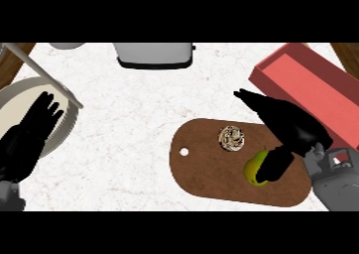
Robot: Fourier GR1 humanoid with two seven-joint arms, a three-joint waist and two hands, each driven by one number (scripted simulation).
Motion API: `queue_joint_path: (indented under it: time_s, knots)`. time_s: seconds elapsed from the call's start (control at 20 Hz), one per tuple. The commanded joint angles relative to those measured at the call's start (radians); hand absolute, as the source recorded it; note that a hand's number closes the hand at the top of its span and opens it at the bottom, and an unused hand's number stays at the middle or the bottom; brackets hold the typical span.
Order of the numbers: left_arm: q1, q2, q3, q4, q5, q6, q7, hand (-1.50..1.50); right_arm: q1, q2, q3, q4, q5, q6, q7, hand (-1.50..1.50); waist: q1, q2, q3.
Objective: Pick the cupcake from the cutting board and place it in the cardboard box
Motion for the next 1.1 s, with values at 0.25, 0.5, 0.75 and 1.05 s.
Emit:
queue_joint_path:
  time_s: [0.25, 0.5, 0.75, 1.05]
  knots:
    - [0.018, -0.068, 0.015, 0.01, -0.067, -0.007, -0.031, 0.0, 0.011, 0.119, -0.024, -0.027, 0.047, 0.151, 0.141, -1.5, -0.007, 0.0, 0.001]
    - [0.018, -0.05, 0.061, -0.013, -0.062, -0.051, 0.024, 0.0, 0.034, 0.168, -0.056, 0.156, 0.186, 0.127, -0.057, -1.5, -0.002, 0.001, 0.001]
    - [0.021, -0.073, 0.097, -0.014, -0.07, -0.075, 0.028, 0.0, 0.089, 0.229, -0.083, 0.099, 0.252, 0.113, -0.082, -1.5, -0.004, 0.001, 0.001]
    - [0.048, -0.116, 0.076, -0.084, -0.105, -0.085, 0.059, 0.0, 0.039, 0.263, -0.115, 0.121, 0.32, 0.189, -0.11, -1.5, -0.003, 0.0, 0.001]
